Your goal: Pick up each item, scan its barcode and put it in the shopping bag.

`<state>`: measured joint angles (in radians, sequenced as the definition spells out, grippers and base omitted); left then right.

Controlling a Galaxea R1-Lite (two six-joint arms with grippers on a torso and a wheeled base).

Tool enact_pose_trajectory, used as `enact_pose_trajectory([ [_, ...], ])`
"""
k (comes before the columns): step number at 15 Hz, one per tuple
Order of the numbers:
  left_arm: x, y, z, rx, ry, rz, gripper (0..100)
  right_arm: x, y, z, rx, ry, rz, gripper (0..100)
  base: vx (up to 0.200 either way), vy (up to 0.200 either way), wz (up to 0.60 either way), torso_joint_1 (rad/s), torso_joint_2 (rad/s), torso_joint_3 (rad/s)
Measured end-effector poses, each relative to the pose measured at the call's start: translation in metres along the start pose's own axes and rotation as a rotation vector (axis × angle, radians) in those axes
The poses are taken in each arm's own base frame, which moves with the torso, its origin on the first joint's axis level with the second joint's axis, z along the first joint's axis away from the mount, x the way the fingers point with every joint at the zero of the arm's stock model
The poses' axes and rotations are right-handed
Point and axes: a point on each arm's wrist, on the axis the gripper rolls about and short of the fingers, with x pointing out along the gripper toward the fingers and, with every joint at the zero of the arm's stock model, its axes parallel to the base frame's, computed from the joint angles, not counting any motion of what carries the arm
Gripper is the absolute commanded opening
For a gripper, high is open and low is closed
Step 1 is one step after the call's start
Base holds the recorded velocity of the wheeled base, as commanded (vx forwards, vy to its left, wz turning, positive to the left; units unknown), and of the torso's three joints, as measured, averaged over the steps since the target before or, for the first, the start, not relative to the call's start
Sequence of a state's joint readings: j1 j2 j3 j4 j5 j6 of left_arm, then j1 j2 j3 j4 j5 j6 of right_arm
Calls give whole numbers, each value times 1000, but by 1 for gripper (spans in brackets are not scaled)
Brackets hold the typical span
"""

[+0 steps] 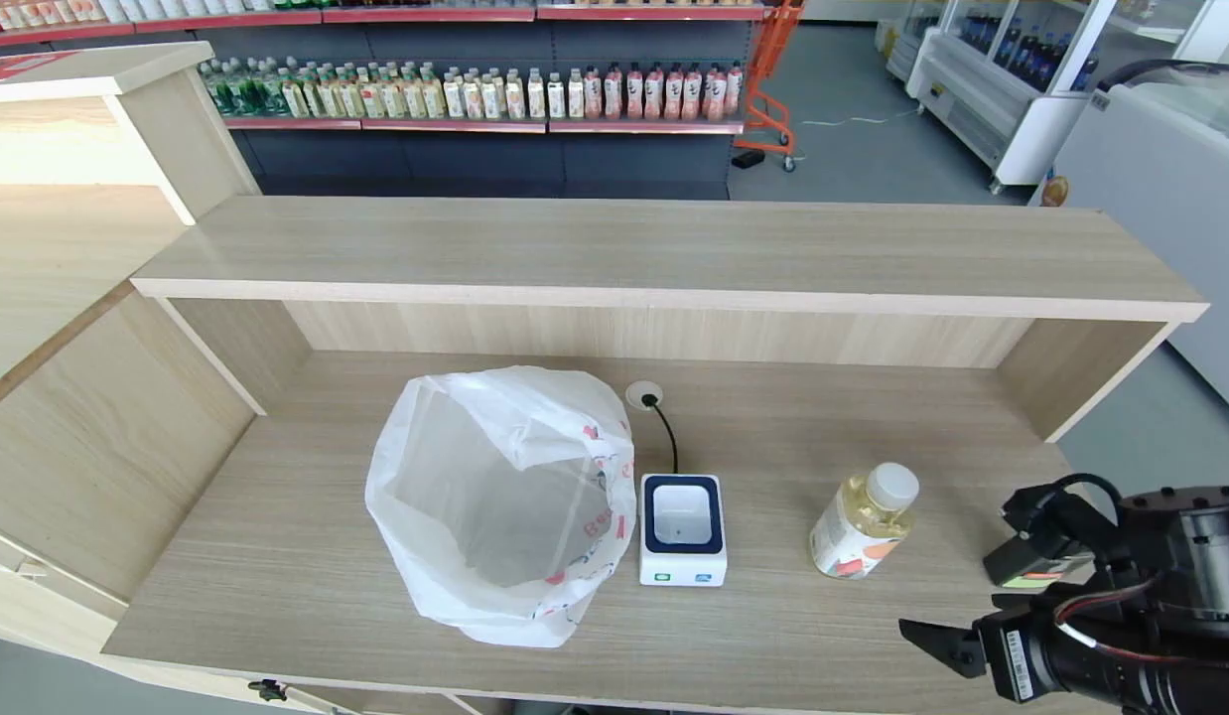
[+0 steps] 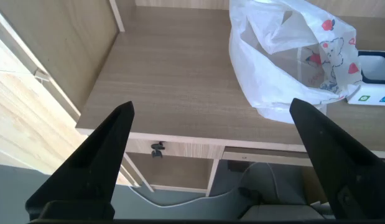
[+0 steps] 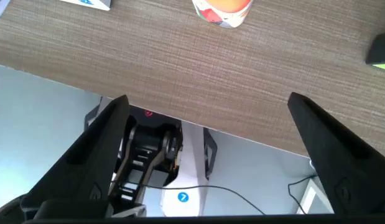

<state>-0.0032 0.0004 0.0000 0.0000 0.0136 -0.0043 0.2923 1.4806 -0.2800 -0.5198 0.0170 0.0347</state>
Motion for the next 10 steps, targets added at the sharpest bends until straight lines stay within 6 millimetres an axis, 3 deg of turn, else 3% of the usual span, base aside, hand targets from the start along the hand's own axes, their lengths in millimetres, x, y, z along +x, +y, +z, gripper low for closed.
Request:
enact_pose_trajectory([
  [4,0,0,0,0,0,0,100,39,2,2,-13,-60,-24,100,0,0,0,0,0,0],
  [10,0,0,0,0,0,0,100,79,15,4,-34,-180,-4,100,0,0,0,0,0,0],
])
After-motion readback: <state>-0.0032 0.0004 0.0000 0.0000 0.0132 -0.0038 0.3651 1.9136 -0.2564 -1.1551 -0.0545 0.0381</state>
